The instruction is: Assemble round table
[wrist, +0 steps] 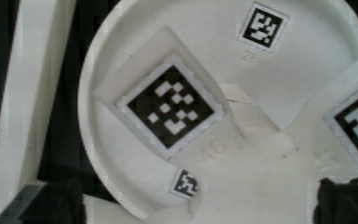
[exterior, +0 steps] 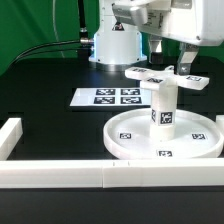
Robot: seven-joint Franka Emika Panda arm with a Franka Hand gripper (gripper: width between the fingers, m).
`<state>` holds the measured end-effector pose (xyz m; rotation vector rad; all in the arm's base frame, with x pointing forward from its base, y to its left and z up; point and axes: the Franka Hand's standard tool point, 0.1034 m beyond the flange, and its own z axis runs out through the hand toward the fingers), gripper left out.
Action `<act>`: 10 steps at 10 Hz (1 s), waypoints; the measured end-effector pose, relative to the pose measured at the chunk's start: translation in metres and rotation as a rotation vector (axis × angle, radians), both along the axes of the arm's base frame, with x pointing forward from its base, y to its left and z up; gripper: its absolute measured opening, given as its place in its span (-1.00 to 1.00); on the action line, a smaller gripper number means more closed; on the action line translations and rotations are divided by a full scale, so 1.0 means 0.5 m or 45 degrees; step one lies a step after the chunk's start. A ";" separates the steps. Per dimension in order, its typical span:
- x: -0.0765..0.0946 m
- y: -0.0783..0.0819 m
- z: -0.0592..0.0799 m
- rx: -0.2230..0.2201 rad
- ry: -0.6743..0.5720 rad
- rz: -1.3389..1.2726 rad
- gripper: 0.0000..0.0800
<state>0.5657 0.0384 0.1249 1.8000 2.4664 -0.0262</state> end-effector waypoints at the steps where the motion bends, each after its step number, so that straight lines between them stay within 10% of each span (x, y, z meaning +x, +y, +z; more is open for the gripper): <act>1: -0.001 -0.002 -0.004 -0.001 0.005 -0.002 0.62; 10: -0.005 -0.011 -0.022 -0.002 0.015 -0.011 0.47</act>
Offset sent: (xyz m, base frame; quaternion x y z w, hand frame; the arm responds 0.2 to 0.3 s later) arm -0.0022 0.0025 -0.0049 -0.0039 0.0057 -0.0015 1.0000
